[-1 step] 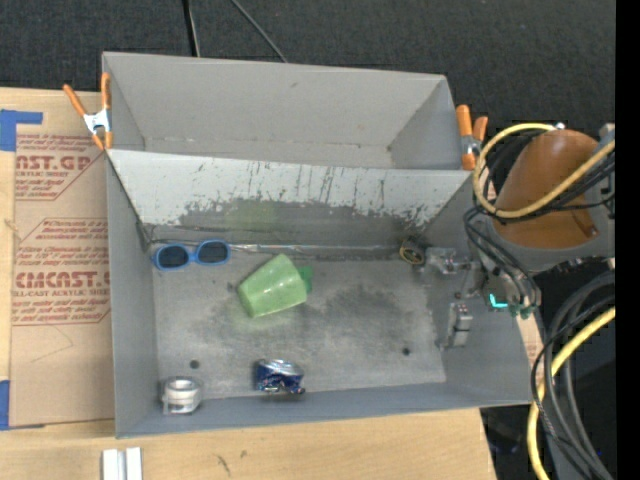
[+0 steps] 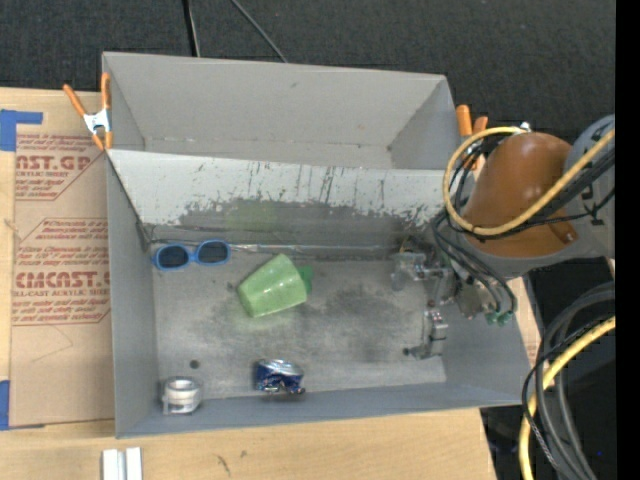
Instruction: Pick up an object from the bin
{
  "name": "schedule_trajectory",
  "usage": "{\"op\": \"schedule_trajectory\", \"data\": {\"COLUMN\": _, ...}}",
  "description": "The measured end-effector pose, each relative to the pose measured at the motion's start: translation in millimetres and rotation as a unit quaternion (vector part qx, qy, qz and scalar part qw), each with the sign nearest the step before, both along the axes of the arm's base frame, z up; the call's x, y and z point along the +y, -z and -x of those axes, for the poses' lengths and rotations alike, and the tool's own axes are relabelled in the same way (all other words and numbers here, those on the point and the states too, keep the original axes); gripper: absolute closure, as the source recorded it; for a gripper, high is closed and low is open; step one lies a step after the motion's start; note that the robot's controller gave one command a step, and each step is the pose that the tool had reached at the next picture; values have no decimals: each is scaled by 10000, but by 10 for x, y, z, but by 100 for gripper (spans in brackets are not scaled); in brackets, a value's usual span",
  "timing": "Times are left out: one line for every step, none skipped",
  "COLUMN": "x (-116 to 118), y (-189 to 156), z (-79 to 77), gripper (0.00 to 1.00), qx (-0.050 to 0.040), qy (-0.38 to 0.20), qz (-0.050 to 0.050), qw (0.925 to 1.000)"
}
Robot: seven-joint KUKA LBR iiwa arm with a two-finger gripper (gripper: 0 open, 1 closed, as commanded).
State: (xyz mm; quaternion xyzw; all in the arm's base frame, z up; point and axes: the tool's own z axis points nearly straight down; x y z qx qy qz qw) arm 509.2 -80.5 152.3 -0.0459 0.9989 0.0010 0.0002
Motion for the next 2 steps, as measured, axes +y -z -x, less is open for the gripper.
{"op": "schedule_trajectory", "data": {"x": 638, "y": -35, "z": -179, "gripper": 0, "qx": -16, "qy": -578, "qz": -2, "qw": 9983}}
{"op": "schedule_trajectory", "data": {"x": 1244, "y": -161, "z": -556, "gripper": 0, "qx": -29, "qy": -532, "qz": -8, "qw": 9986}}
